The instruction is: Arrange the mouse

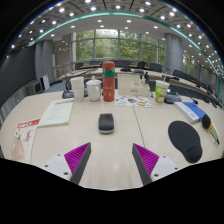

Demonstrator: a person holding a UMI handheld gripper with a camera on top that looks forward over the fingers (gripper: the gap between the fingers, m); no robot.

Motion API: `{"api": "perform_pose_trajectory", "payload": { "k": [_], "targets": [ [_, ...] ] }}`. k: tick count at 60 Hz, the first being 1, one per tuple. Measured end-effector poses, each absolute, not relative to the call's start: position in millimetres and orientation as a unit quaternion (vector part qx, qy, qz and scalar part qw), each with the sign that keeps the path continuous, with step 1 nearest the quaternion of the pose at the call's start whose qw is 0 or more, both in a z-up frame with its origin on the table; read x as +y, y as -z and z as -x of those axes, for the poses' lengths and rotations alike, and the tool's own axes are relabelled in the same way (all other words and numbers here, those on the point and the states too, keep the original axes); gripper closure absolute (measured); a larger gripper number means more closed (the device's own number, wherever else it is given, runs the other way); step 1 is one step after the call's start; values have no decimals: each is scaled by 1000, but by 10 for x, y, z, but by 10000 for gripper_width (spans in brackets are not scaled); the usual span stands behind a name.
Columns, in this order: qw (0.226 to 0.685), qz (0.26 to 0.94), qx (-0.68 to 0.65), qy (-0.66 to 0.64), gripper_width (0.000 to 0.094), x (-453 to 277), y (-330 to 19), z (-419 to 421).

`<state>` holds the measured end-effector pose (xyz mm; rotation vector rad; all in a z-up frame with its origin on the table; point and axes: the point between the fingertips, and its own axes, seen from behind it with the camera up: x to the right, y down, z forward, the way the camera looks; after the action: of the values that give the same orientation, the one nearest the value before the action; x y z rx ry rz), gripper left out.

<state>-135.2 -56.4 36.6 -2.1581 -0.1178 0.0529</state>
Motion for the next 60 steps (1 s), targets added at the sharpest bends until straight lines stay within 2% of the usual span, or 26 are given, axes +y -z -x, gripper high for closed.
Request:
{"api": "perform_pose_trajectory", "payload": {
  "k": [9, 19, 26, 32, 42, 47, 52, 60],
  "targets": [
    [470, 881, -50, -14, 97, 179, -184, 1543],
    [459, 886, -62, -4, 131, 686, 16, 1641],
    [448, 891, -70, -3, 264, 874, 118, 1714],
    [445, 893, -59, -11, 444, 970, 130, 1754],
    [441, 895, -66, -9, 553, 1003, 135, 1782],
    [442, 894, -72, -14, 603, 997, 130, 1804],
    [448, 890, -85, -10, 609, 979, 60, 1804],
    [477, 875, -83, -28, 611, 915, -423, 1775]
  ]
}}
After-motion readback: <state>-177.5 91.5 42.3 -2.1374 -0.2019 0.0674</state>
